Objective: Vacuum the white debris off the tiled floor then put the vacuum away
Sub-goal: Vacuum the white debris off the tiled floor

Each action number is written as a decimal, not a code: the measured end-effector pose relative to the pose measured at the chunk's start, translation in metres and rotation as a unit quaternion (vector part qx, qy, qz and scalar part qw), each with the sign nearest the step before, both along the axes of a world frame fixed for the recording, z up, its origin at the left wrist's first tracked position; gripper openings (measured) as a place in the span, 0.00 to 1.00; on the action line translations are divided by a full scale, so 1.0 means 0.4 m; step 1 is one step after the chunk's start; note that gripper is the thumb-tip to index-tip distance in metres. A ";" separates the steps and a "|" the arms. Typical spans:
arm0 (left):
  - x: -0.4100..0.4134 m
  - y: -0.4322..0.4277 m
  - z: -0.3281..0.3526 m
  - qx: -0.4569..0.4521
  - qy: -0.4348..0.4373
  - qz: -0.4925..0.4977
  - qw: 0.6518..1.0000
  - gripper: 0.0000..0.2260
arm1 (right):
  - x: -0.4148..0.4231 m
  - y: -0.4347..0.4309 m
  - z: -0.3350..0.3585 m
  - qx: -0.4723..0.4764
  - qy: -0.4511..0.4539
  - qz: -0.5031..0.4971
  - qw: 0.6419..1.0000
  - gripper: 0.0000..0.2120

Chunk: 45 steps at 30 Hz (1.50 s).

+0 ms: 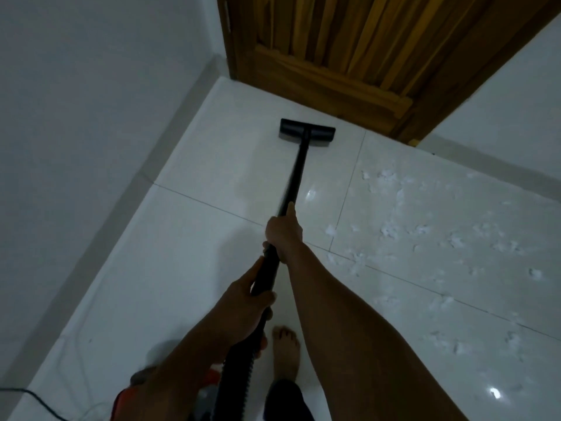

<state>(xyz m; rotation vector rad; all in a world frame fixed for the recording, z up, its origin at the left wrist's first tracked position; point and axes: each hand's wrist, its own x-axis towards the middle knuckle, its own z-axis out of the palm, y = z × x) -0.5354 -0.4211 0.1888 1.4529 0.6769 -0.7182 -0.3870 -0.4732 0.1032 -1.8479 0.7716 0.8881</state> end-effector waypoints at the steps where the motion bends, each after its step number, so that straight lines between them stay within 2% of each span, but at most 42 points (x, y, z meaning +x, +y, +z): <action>1: -0.049 0.009 0.010 -0.003 -0.005 -0.001 1.000 0.29 | -0.050 0.003 0.017 0.000 -0.004 0.005 1.000 0.39; 4: -0.213 0.031 0.032 0.006 -0.030 -0.035 0.999 0.30 | -0.217 -0.004 0.068 0.025 -0.043 0.026 0.998 0.35; 7: -0.400 0.031 0.092 0.031 -0.050 -0.064 0.996 0.30 | -0.419 -0.017 0.124 0.021 -0.036 -0.005 0.999 0.38; 11: -0.625 0.004 0.167 -0.006 -0.045 -0.074 0.996 0.30 | -0.655 -0.052 0.178 0.030 -0.028 -0.041 0.998 0.40; 16: -0.863 -0.024 0.151 -0.019 -0.041 -0.097 0.994 0.33 | -0.897 -0.114 0.199 0.016 -0.016 -0.056 0.998 0.39; 20: -1.023 -0.072 0.164 0.007 -0.047 -0.129 0.991 0.33 | -1.061 -0.164 0.190 -0.002 -0.003 -0.043 0.999 0.39; 24: -1.151 -0.123 0.188 0.035 -0.083 -0.142 0.986 0.33 | -1.205 -0.212 0.186 -0.036 -0.021 0.058 0.997 0.36; 28: -1.328 -0.163 0.203 0.029 -0.085 -0.152 0.984 0.32 | -1.400 -0.255 0.193 0.006 -0.049 0.000 0.999 0.35; 31: -1.443 -0.179 0.208 0.022 -0.069 -0.142 0.987 0.31 | -1.519 -0.269 0.219 0.013 -0.025 -0.014 1.000 0.40; 34: -1.521 -0.186 0.223 0.016 -0.050 -0.143 0.988 0.28 | -1.596 -0.281 0.243 0.020 -0.016 -0.040 0.999 0.39; 38: -1.646 -0.187 0.232 -0.015 -0.025 -0.141 0.990 0.29 | -1.715 -0.277 0.242 0.009 -0.002 -0.050 0.999 0.38; 45: -1.838 -0.137 0.194 -0.020 -0.019 -0.161 0.987 0.31 | -1.912 -0.239 0.214 -0.003 0.014 -0.041 0.999 0.38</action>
